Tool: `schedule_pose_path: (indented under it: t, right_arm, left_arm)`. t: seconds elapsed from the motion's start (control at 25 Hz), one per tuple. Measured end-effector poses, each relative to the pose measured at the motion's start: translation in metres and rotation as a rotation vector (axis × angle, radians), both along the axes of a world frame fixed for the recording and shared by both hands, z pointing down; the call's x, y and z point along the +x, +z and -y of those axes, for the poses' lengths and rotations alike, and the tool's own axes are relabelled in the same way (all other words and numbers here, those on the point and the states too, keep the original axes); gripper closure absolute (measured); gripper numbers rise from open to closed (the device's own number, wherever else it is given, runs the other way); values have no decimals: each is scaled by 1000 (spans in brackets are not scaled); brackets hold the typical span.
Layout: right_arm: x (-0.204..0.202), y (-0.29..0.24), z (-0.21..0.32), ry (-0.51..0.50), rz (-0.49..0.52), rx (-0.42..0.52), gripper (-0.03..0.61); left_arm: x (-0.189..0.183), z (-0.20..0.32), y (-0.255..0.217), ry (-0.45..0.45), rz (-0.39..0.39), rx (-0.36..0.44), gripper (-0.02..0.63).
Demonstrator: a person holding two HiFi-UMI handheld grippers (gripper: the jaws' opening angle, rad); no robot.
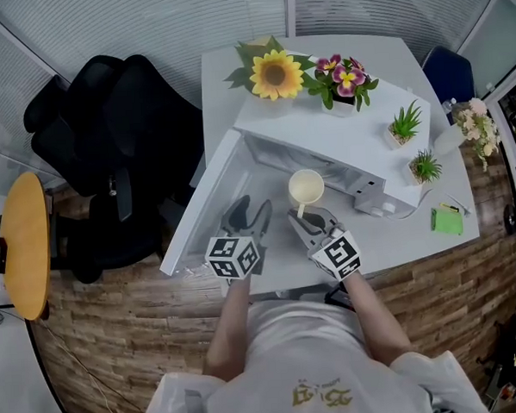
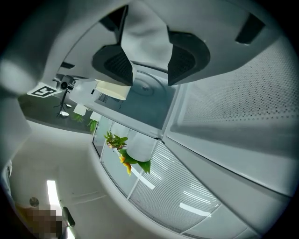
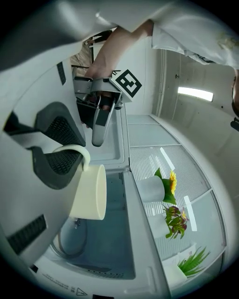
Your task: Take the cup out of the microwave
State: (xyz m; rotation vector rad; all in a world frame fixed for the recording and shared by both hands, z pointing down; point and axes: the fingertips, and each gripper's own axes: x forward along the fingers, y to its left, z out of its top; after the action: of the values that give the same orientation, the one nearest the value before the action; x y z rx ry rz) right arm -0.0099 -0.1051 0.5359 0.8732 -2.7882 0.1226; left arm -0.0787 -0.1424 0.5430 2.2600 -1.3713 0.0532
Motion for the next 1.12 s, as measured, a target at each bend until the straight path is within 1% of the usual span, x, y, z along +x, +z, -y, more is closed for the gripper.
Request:
schedule_pose_path:
  t: [0.52, 0.84, 1.12]
  right_arm:
    - [-10, 44, -17, -149, -18, -102, 551]
    - [-11, 67, -11, -177, -35, -142, 551]
    - [-13, 76, -7, -190, -27, -158, 551]
  left_arm:
    - [-6, -7, 29, -29, 8, -58, 380]
    - [-8, -6, 45, -29, 14, -94, 380]
    - [-4, -5, 54, -23, 17, -113, 382]
